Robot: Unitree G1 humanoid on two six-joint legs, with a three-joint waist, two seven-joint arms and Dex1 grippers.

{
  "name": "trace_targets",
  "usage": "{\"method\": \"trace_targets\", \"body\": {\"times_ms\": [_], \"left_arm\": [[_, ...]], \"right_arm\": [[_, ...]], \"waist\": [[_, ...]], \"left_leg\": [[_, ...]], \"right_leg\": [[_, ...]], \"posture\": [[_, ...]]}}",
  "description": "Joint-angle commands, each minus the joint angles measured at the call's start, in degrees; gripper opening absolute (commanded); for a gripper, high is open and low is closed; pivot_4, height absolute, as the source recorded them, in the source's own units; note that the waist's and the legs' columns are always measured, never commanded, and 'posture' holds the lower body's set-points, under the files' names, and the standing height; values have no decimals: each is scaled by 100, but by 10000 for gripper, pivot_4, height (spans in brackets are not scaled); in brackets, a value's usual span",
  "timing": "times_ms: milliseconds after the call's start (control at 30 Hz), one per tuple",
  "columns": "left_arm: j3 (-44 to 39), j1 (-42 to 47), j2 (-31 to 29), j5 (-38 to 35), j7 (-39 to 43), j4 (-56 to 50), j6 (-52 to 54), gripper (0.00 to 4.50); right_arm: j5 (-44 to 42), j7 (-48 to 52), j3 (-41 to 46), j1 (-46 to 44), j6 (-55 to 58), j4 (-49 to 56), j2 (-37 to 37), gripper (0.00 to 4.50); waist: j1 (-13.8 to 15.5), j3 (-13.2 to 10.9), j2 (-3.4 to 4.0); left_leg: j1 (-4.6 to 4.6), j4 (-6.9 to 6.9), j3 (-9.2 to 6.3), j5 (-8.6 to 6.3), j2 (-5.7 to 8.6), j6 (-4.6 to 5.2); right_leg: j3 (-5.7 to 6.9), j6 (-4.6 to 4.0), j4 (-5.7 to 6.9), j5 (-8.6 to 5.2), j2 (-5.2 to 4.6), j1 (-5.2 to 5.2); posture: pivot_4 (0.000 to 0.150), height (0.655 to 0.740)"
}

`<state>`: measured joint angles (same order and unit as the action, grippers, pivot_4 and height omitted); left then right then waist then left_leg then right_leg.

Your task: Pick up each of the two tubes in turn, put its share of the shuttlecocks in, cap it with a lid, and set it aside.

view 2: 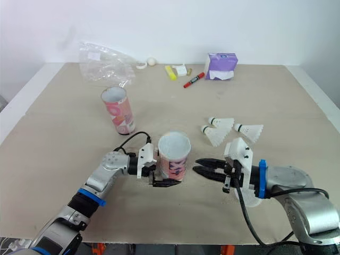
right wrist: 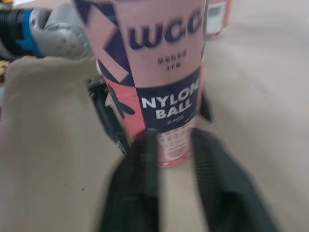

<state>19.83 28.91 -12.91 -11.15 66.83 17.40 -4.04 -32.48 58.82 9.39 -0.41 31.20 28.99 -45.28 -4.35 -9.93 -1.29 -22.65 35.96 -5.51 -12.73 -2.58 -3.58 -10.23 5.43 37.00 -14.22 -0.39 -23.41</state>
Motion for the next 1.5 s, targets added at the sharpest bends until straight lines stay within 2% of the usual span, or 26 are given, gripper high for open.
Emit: {"method": "trace_targets", "body": {"times_ms": [33,67,100,133,333,533,800,933,1500], "left_arm": [[-85,153,-80,75,56,-87,-395,45000],[-75,167,-107,106,64,-75,-476,45000],[-68,174,-124,120,70,-63,-529,45000],[-74,169,-136,104,79,-68,-534,45000],[-154,101,-333,-5,182,-273,-544,45000],[-346,-81,-826,-177,341,-752,-421,45000],[-886,-535,-1288,-988,281,-1850,672,45000],[-1021,-793,-1463,-1166,280,-2207,904,45000],[-1094,-1166,-1622,-1153,175,-2394,926,45000]], "right_arm": [[228,57,-203,-4,-452,-22,45,32713],[290,74,-284,-17,-547,-46,54,37760],[327,81,-338,-26,-617,-67,56,39272],[340,66,-378,-33,-638,-75,63,44573],[457,18,-566,-79,-870,-193,178,44573],[725,-182,-951,-355,-1215,-638,629,44573],[1151,-216,-1385,-490,-2180,-1496,1325,44573],[1123,-231,-1406,-579,-2367,-1672,1522,44573],[1347,-148,-1943,-1067,-2667,-2192,2059,44573]], "waist": [[0,-4,-2],[0,-8,-8],[0,-11,-9],[0,-12,-8],[0,-17,-13],[-5,-29,-20],[0,-35,-21],[-1,-36,-18],[-3,-37,-19]], "left_leg": [[0,0,0,0,0,0],[0,1,0,0,0,0],[0,1,0,0,0,0],[0,0,0,0,0,0],[-1,0,-1,0,0,0],[0,1,-1,0,-3,0],[-1,-3,-2,0,-4,0],[2,-7,-2,0,-6,0],[5,-5,-1,1,-7,-2]], "right_leg": [[0,0,0,0,0,0],[0,1,0,1,0,0],[0,0,0,0,0,1],[0,0,0,0,0,0],[0,3,0,1,0,1],[0,0,0,2,1,1],[1,22,1,11,1,2],[2,20,1,11,1,1],[3,9,2,13,3,2]], "posture": [[1500,7400],[1500,7400],[1500,7400],[1500,7400],[1500,7400],[1500,7400],[1500,7400],[1500,7400],[1500,7400]]}}
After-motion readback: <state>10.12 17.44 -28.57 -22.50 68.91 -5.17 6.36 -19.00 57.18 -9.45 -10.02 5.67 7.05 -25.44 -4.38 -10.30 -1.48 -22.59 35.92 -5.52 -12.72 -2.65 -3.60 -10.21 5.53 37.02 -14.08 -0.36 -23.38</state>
